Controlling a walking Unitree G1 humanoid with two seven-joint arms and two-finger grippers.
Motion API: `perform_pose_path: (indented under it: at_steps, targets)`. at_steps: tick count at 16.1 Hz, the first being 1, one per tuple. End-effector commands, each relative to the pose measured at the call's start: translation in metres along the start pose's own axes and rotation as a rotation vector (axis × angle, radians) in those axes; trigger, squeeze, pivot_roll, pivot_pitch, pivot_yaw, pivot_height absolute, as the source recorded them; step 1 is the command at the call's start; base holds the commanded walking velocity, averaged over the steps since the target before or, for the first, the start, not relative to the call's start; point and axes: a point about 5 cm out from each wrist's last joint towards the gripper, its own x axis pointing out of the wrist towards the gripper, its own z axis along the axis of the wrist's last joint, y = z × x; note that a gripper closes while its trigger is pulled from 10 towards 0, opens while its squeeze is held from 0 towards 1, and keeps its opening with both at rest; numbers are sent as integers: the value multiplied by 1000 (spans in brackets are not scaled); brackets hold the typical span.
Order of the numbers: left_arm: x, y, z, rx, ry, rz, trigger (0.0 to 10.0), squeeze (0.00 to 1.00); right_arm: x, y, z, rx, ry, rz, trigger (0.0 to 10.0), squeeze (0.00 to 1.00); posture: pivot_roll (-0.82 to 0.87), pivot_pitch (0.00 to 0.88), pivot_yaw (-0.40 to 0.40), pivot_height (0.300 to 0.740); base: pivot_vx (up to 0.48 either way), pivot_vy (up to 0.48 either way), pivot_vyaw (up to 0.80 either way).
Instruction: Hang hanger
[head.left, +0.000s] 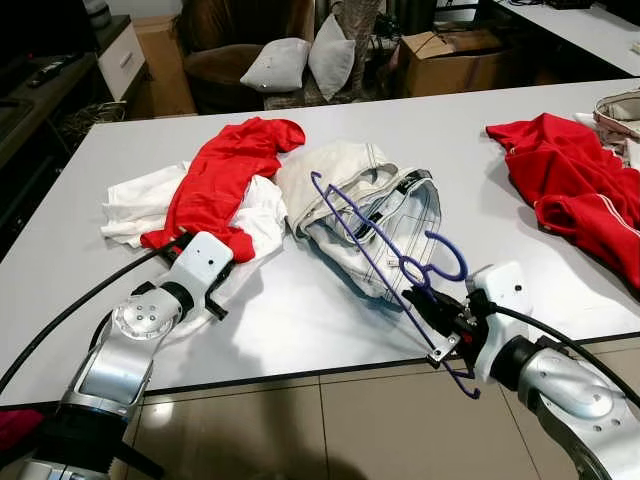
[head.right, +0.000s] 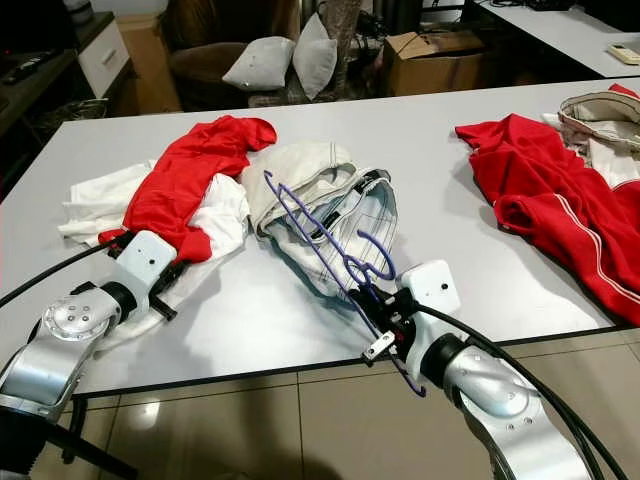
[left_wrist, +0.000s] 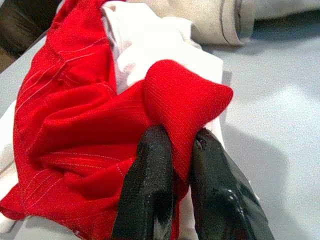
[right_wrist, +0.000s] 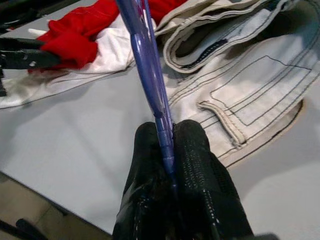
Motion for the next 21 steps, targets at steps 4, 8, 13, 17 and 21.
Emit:
perform_pose_path:
  at_steps: [4,8,13,17,21]
  targets:
    - [1,11,16,-138,-75,25,0,0,5,-11,-7,6,24,-101,10000,0,-71,0,85,740,0,0,0]
    - [8,36,87,-132,-307,-8,0,0,9,-23,-14,45,33,-214,10000,0,-40,0,92,740,0,0,0]
    - [-11,68,210,89,-654,-10,0,0,19,-25,-12,64,-5,-252,10000,0,-23,0,107,740,0,0,0]
    - [-32,75,261,69,-874,-27,0,0,19,-31,-9,84,-38,-314,10000,0,-20,0,119,740,0,0,0]
    - [-17,57,257,124,-825,-142,0,0,18,-39,-6,74,-66,-381,10000,0,-27,0,125,740,0,0,0]
